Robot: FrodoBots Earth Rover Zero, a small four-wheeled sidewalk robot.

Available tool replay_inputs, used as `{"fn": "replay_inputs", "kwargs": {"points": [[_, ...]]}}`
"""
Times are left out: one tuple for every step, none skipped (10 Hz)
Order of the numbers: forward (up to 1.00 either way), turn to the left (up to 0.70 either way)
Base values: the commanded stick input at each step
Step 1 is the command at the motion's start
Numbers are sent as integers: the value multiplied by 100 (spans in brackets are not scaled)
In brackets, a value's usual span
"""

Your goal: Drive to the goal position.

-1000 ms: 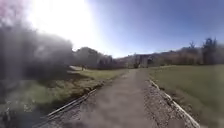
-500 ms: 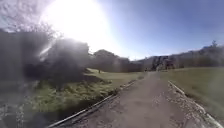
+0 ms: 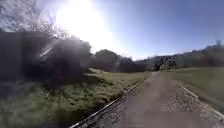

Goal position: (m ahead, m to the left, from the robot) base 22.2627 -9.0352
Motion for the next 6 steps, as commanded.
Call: {"fn": "replay_inputs", "kwargs": {"points": [[0,-45],[0,-45],[0,-45],[0,-45],[0,-45],[0,-33]]}}
